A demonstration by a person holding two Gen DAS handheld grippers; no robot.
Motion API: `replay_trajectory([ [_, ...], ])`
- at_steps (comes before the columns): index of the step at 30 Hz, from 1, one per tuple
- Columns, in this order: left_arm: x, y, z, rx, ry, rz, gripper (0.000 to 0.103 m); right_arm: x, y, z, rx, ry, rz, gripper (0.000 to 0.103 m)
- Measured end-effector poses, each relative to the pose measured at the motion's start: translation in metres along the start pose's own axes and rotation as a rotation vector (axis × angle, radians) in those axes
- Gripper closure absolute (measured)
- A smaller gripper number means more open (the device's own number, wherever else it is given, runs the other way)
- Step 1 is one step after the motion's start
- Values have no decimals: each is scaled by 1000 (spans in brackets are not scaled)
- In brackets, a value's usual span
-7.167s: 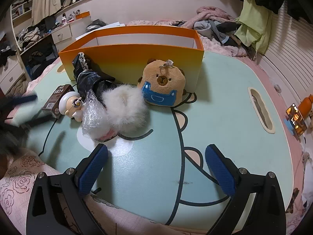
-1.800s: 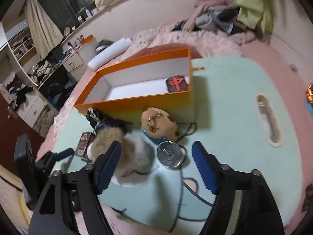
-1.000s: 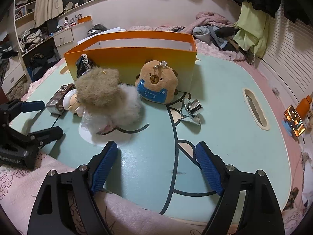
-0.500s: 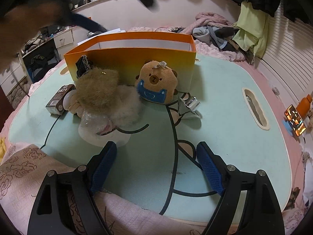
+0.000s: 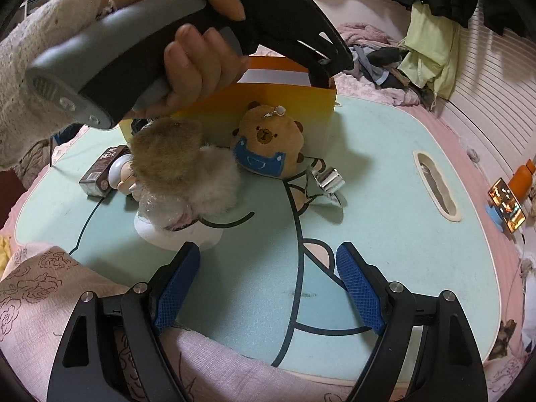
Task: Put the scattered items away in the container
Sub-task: 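Reach into the box and grasp the red-patterned black pouch, left gripper, then lift the black pouch out and lay it on the table, left gripper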
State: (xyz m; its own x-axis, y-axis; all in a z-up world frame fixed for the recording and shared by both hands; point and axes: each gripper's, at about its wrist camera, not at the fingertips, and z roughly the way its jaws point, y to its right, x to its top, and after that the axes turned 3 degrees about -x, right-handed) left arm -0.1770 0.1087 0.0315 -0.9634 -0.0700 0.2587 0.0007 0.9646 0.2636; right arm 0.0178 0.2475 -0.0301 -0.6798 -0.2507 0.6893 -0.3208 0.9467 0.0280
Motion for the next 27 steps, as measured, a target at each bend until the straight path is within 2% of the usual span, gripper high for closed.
replay_trajectory([
  [6,2,-30,-14,48,17,-36,17,0,0,0,0,0,1,20],
  [12,4,-7,-14,43,37,34,17,1,0,0,0,0,0,19],
  [13,4,-3,-11,46,31,52,25,1,0,0,0,0,1,19],
  [14,3,3,-6,47,17,76,44,1,0,0,1,0,1,19],
  [16,4,8,1,62,-4,101,63,1,0,0,1,1,1,19],
  [22,0,-3,-14,42,41,126,64,2,-1,0,0,0,2,19],
  [27,-18,-13,-67,-37,156,164,66,1,-1,-1,1,0,2,19],
])
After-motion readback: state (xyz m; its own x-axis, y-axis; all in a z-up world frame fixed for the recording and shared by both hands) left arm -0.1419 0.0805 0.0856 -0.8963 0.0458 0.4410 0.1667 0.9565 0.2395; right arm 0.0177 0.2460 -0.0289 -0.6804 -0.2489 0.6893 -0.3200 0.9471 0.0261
